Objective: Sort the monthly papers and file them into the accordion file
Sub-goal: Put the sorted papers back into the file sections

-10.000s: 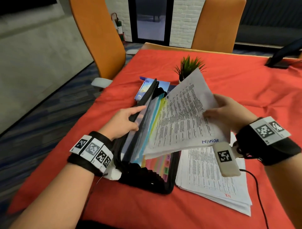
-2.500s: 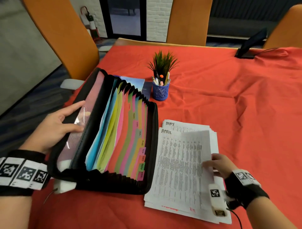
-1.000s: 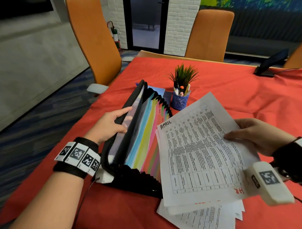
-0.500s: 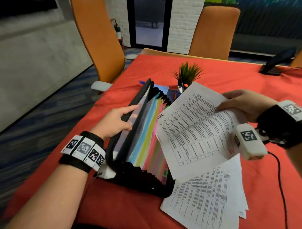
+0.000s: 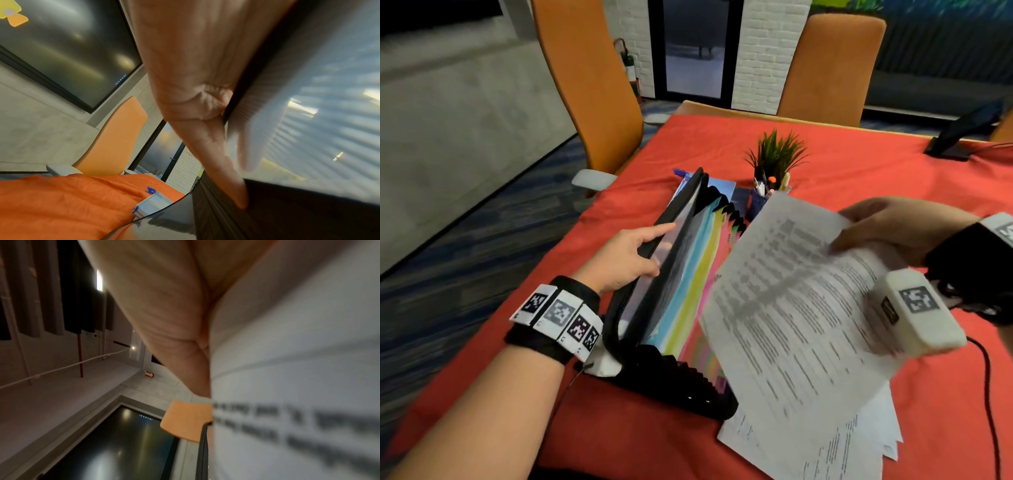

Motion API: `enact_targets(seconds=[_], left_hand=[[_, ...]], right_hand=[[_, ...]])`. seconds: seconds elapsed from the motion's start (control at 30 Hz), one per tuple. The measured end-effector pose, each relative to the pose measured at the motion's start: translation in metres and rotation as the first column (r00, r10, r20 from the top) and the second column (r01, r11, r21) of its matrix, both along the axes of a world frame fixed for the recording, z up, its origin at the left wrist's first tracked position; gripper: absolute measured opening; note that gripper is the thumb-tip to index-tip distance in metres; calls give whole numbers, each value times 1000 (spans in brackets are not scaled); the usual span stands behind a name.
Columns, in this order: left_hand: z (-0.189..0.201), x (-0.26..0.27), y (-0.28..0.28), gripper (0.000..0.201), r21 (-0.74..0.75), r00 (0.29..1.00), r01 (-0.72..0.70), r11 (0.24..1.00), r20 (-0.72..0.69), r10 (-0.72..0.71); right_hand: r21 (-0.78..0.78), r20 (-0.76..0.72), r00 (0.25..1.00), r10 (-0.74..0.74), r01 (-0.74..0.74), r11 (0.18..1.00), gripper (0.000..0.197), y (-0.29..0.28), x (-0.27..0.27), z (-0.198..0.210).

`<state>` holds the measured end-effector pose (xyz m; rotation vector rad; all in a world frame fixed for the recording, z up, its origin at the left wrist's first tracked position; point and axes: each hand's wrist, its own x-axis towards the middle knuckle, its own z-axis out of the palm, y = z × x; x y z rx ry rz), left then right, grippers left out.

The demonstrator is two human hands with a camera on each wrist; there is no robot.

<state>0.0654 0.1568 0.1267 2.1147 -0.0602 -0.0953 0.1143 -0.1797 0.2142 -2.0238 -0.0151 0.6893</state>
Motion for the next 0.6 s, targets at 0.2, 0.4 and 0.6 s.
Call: enact_targets(seconds=[0.2,0.4,0.6], left_hand=[[1,0,-1,76,3,1000,8,1000,0,-8],[6,0,4,76,-11,1000,13,1000,4,-13],[14,-3,17,79,-24,999,-31,999,-12,30]], right_hand=[[-11,123,985,-123,126,992,24,6,8,-25],[-116,244,947,-211,244,963,15,6,28,-47],[-289,192,969,-152,204,935,22,5,29,-52]])
